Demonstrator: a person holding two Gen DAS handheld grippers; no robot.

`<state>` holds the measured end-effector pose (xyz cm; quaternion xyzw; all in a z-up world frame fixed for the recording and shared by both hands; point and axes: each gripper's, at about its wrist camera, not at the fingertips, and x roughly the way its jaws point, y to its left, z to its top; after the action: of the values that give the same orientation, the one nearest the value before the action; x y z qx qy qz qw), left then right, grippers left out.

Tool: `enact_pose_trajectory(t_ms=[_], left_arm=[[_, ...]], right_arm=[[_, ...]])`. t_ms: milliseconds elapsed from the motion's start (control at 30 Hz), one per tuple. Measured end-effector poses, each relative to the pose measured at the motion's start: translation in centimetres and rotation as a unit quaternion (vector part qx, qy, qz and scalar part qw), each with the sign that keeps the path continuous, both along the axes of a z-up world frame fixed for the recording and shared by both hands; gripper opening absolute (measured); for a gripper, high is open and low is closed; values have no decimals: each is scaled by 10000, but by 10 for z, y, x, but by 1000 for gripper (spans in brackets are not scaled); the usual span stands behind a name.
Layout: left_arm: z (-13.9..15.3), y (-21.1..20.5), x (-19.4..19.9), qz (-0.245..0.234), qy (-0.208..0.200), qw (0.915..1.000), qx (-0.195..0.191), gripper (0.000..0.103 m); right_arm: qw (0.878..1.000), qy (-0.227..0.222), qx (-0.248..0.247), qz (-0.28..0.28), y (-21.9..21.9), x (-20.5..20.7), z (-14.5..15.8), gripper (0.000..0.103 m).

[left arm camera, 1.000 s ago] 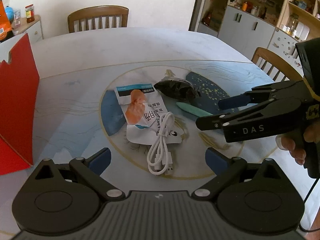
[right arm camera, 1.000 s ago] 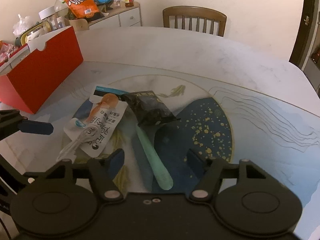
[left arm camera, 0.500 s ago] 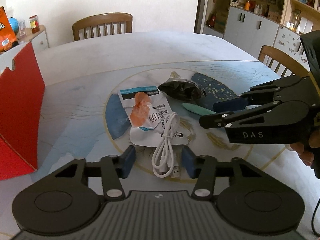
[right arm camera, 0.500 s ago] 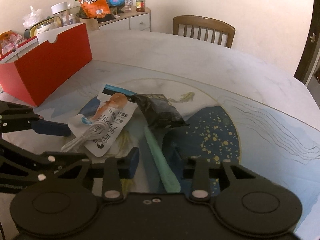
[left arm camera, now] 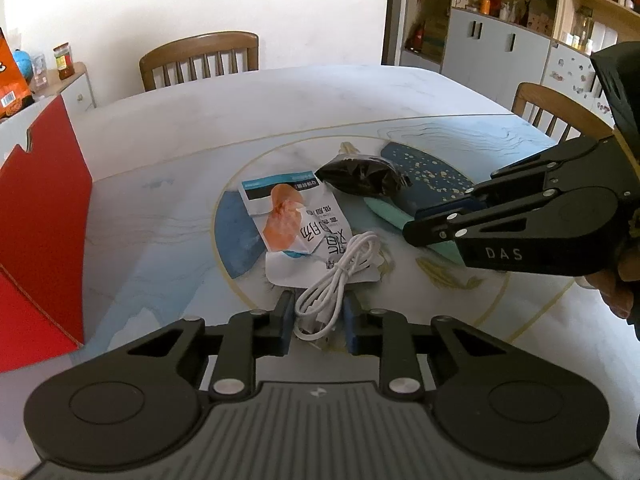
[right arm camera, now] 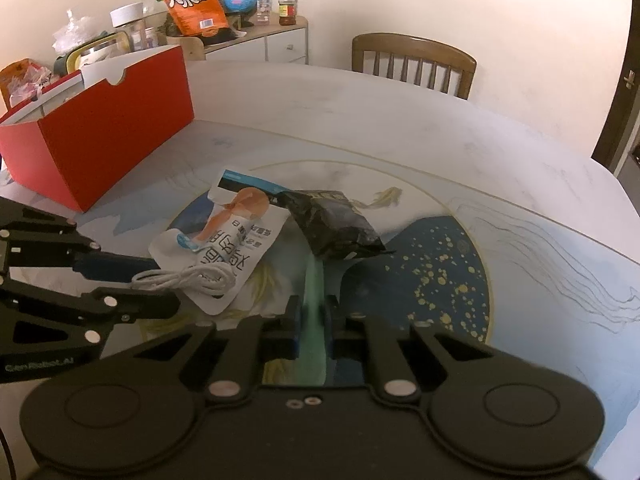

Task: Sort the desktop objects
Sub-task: 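Lift the cable and teal stick and carry them toward the red box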

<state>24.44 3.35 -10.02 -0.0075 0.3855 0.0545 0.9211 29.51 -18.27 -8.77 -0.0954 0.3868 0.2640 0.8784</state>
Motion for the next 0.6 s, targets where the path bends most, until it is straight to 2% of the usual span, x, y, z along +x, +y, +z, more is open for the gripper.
enact_pose_trajectory(t_ms=[600], left_arm=[[19, 7, -21, -81, 2, 9998, -158, 23]], right_arm=[[9993, 271, 107, -236, -8, -27, 15, 11]])
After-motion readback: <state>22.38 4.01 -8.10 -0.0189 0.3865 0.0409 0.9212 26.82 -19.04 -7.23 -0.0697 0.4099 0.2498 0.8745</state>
